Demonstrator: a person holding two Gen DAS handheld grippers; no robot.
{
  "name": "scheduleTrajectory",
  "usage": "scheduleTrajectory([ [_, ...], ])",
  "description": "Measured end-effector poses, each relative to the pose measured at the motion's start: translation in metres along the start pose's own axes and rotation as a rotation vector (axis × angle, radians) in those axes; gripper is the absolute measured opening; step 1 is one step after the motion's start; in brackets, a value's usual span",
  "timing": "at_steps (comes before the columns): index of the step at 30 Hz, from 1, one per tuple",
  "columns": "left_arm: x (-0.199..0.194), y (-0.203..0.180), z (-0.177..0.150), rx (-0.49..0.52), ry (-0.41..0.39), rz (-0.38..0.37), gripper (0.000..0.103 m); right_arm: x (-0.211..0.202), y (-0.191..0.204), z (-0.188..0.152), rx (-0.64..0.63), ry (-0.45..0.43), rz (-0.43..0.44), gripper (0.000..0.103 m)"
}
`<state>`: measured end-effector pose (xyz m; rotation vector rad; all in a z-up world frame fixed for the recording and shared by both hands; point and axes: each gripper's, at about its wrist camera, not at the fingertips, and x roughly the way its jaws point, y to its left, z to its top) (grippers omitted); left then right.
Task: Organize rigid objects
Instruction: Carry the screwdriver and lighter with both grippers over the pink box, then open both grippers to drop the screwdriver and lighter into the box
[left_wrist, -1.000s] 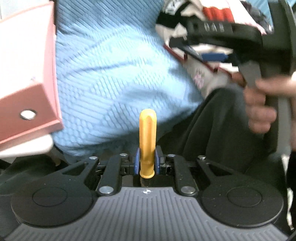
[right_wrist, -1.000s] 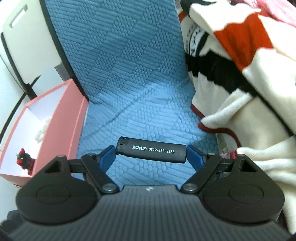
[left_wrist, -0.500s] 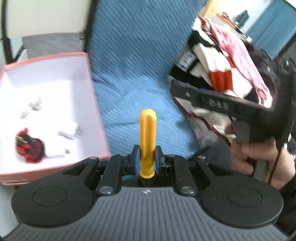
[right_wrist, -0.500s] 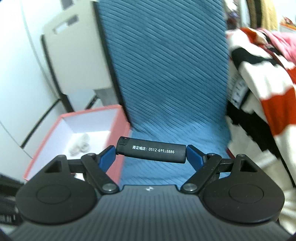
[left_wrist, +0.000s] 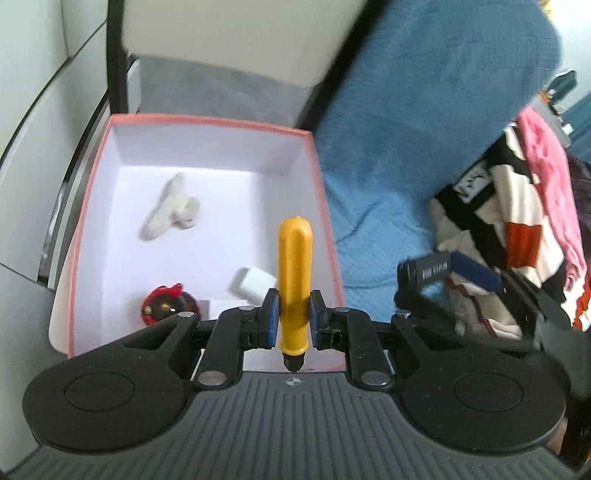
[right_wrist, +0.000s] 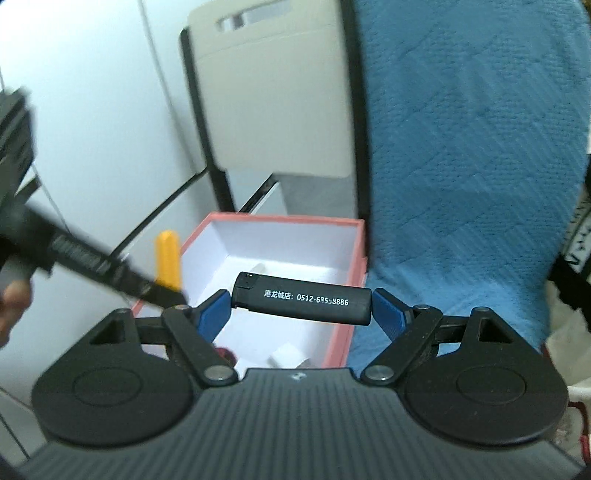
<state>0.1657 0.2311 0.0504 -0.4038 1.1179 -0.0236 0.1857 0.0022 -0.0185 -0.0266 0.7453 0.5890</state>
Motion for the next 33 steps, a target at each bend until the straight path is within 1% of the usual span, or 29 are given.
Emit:
scheduleTrajectory([
  [2, 0.010, 0.013, 0.007, -0.031, 0.029, 0.012, 0.019, 0.012, 0.009, -0.003, -0.018, 0.029, 0.005, 0.086],
  [4, 0.023, 0.022, 0.011, -0.039, 0.072, 0.013, 0.019, 0.025, 0.017, -0.007, -0.026, 0.060, 0.009, 0.086],
  [8, 0.044, 0.038, 0.015, -0.062, 0.126, 0.042, 0.019, 0.048, 0.026, -0.014, -0.045, 0.121, 0.011, 0.086],
  [11, 0.057, 0.048, 0.018, -0.089, 0.156, 0.043, 0.019, 0.064, 0.030, -0.017, -0.042, 0.156, 0.011, 0.086],
  [19, 0.078, 0.054, 0.024, -0.080, 0.178, 0.065, 0.019, 0.091, 0.036, -0.030, -0.038, 0.231, 0.007, 0.086],
  [26, 0.094, 0.058, 0.022, -0.094, 0.171, 0.064, 0.020, 0.108, 0.034, -0.038, -0.026, 0.251, 0.008, 0.086],
  [33, 0.112, 0.067, 0.025, -0.101, 0.160, 0.090, 0.019, 0.125, 0.039, -0.043, -0.049, 0.285, 0.029, 0.086],
])
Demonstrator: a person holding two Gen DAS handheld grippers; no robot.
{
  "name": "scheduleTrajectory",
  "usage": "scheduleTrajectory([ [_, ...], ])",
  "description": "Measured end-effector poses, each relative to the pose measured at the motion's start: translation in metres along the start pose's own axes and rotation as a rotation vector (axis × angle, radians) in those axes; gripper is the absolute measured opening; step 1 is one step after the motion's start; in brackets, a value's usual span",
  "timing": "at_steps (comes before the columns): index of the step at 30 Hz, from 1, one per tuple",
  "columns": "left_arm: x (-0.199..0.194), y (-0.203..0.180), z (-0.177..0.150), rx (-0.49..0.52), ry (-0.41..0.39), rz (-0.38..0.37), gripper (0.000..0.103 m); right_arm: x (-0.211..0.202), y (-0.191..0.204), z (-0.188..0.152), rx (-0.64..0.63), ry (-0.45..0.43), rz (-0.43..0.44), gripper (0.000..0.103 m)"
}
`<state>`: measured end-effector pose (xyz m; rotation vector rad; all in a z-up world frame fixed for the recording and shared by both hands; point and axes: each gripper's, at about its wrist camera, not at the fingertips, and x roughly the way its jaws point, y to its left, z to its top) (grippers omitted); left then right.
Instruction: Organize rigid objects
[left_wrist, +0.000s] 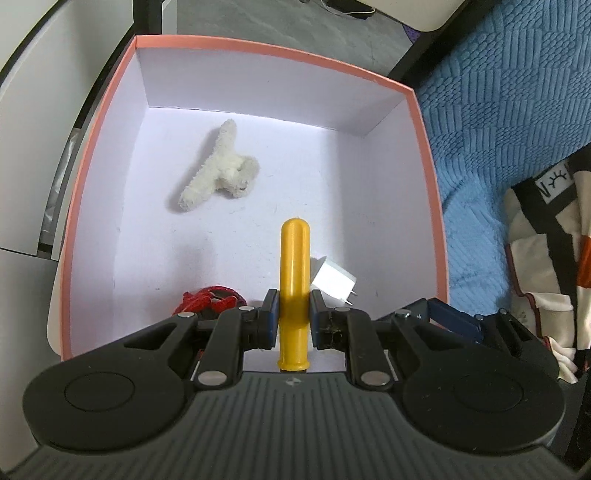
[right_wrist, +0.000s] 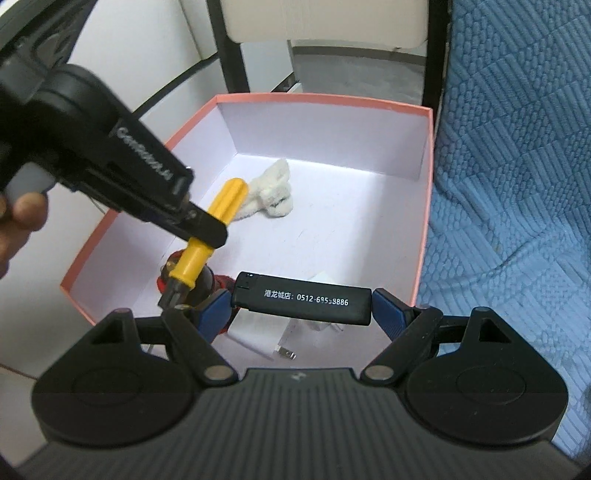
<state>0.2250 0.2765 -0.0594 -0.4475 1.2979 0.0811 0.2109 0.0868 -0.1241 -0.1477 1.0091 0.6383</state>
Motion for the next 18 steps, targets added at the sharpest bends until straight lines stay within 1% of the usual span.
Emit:
scheduleTrajectory([
  [2, 0.000, 0.000, -0.001, 0.012, -0.012, 0.010, 0.021, 0.000, 0.000, 0.000, -0.006, 0.004, 0.012, 0.085],
  [3, -0.001, 0.000, -0.001, 0.012, -0.013, 0.013, 0.022, -0.001, 0.000, 0.001, -0.006, 0.004, 0.026, 0.088],
  [4, -0.003, 0.000, -0.001, 0.010, -0.018, 0.012, 0.028, -0.003, 0.000, 0.001, -0.006, 0.002, 0.031, 0.095],
  [5, -0.006, 0.000, -0.002, 0.011, -0.031, 0.015, 0.037, -0.006, 0.000, 0.002, -0.007, -0.004, 0.030, 0.098],
  [7, -0.017, -0.002, -0.006, 0.027, -0.080, 0.028, 0.044, -0.013, 0.000, 0.004, -0.007, -0.021, 0.027, 0.099],
  [10, -0.037, -0.004, -0.014, 0.038, -0.154, 0.043, 0.044, -0.028, 0.000, 0.007, 0.003, -0.049, 0.033, 0.099],
  [12, -0.052, -0.006, -0.024, 0.036, -0.207, 0.036, 0.044, -0.040, -0.001, 0.009, 0.007, -0.073, 0.042, 0.099],
  [14, -0.067, -0.006, -0.035, 0.023, -0.259, 0.026, 0.044, -0.054, -0.001, 0.009, 0.012, -0.099, 0.049, 0.099],
  [18, -0.096, -0.013, -0.061, 0.041, -0.357, 0.046, 0.044, -0.086, -0.004, 0.008, 0.014, -0.160, 0.057, 0.099],
])
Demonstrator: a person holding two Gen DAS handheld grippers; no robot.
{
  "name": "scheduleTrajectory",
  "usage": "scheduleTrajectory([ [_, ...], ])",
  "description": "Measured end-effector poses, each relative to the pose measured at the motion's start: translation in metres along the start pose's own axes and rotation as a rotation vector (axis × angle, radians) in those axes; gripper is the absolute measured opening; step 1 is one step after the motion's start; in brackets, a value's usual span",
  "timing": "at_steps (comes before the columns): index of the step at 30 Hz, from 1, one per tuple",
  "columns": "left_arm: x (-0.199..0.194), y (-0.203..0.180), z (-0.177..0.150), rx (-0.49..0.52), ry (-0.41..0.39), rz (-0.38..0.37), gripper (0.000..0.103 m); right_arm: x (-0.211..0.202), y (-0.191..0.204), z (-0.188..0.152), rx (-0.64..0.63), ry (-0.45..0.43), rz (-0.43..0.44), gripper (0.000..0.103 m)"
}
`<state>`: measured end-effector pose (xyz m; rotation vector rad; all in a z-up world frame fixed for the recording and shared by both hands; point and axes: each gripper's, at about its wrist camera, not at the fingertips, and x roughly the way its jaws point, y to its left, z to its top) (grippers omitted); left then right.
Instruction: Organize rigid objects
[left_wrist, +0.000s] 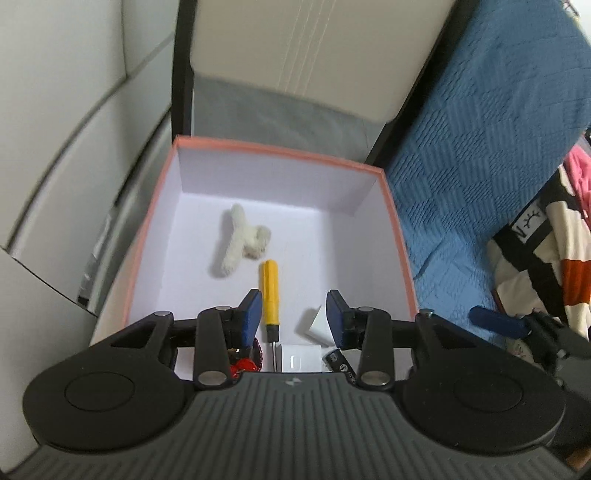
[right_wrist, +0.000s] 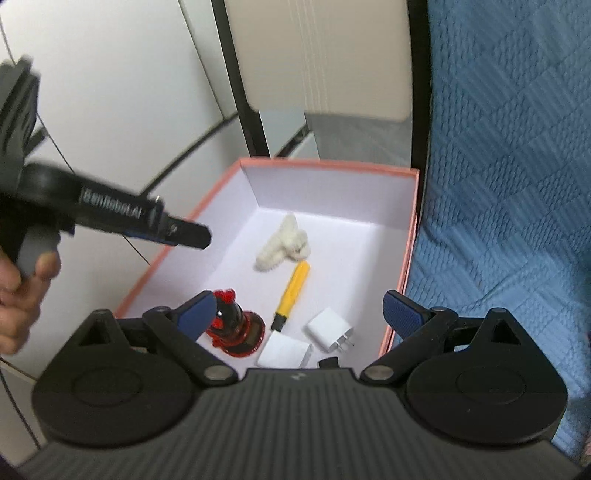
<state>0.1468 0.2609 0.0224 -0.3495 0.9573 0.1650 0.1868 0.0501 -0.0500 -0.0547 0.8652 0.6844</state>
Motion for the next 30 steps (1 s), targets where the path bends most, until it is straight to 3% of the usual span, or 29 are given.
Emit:
scheduleTrajectory([
  [14, -0.097, -0.050, -0.080, 0.029, -0.234, 0.039, 0.044, -0.095, -0.004, -0.019, -0.013, -0.187, 0.003, 0.099],
  [20, -0.114, -0.064, -0.120, -0.041, -0.282, 0.005, 0.044, -0.121, -0.008, -0.043, -0.001, -0.237, 0.009, 0.099],
  [30, -0.119, -0.082, -0.161, -0.076, -0.315, 0.020, 0.044, -0.138, -0.013, -0.072, -0.014, -0.249, -0.006, 0.099],
])
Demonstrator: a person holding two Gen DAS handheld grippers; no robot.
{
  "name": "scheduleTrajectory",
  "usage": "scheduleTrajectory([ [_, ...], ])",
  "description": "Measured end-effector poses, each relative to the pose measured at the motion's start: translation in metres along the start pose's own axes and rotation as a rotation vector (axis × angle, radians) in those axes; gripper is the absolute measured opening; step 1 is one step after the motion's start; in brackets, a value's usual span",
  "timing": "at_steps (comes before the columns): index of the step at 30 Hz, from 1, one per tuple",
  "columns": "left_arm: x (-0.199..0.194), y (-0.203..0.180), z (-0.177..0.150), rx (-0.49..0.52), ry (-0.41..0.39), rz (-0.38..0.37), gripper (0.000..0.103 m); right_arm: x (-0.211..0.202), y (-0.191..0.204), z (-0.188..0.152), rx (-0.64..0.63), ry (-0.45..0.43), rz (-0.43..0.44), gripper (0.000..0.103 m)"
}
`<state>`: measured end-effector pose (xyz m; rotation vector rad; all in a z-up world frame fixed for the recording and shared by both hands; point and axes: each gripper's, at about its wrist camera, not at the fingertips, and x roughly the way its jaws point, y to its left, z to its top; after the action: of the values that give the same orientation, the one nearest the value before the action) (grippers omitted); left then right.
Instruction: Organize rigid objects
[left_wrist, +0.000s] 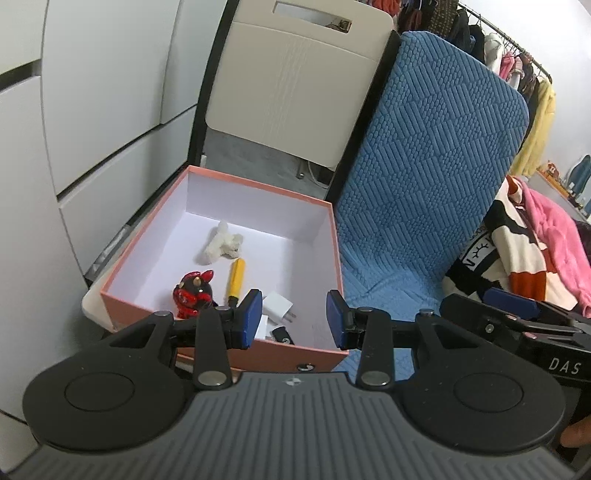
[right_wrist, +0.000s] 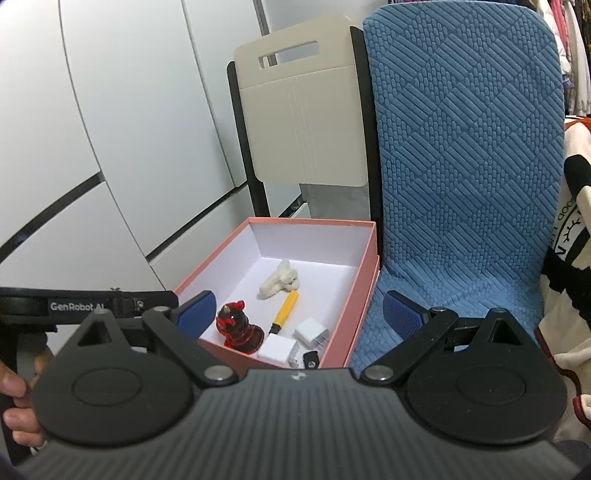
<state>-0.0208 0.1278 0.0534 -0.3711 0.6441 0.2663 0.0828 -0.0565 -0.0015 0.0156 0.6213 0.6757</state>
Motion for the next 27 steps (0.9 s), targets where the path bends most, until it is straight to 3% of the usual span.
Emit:
scheduleTrajectory([
  [3, -0.005, -0.002, -0.010, -0.009, 0.004, 0.003, 0.044, -0.006, -0.002, -0.006, -0.002, 0.006, -0.002, 0.099],
  [8, -0.011, 0.000, -0.022, -0.033, 0.006, 0.019, 0.057, -0.013, -0.006, -0.016, 0.005, 0.011, -0.017, 0.099],
  [15, -0.016, 0.005, -0.033, -0.042, 0.021, 0.033, 0.060, -0.016, -0.004, -0.024, 0.000, 0.020, -0.025, 0.099],
  [18, -0.016, 0.005, -0.038, -0.044, 0.026, 0.039, 0.069, -0.016, -0.004, -0.026, 0.000, 0.023, -0.029, 0.099],
  [22, -0.017, 0.005, -0.041, -0.045, 0.030, 0.059, 0.090, -0.016, -0.004, -0.025, -0.001, 0.021, -0.029, 0.099],
  [27, -0.021, 0.006, -0.041, -0.027, 0.015, 0.086, 0.098, -0.016, -0.004, -0.025, -0.004, 0.019, -0.032, 0.099],
])
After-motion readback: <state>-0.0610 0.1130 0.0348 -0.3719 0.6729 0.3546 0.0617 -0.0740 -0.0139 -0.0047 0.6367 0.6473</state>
